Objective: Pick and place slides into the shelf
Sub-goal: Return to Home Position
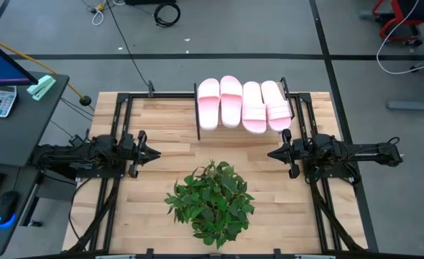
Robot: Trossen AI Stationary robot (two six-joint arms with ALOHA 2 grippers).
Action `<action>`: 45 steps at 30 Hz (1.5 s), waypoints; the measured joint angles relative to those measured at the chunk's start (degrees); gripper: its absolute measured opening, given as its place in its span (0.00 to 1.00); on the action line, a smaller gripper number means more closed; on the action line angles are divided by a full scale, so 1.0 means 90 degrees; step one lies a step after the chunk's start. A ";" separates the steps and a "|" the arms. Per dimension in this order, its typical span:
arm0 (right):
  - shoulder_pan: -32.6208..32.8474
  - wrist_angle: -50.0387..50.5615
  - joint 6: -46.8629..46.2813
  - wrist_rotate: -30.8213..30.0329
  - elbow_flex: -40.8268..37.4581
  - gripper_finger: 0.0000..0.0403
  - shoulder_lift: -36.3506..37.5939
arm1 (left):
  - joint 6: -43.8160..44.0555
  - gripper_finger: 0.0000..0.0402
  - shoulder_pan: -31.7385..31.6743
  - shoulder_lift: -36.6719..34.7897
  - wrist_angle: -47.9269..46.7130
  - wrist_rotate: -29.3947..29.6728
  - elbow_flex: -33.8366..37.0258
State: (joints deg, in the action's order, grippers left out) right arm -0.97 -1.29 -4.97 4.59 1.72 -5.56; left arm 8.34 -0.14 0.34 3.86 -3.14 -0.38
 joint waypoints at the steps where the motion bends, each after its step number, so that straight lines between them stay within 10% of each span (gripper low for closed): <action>1: 0.0000 -0.0002 0.0001 0.0001 0.0000 0.03 0.0000 | -0.0002 0.15 0.0000 0.0000 0.0000 0.0000 0.0000; 45: 0.0000 -0.0002 0.0000 0.0001 0.0002 0.03 0.0000 | 0.0000 0.14 0.0000 0.0000 0.0000 0.0000 0.0000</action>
State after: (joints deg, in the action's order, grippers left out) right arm -0.97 -1.30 -4.97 4.60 1.74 -5.56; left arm 8.34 -0.14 0.34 3.86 -3.14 -0.38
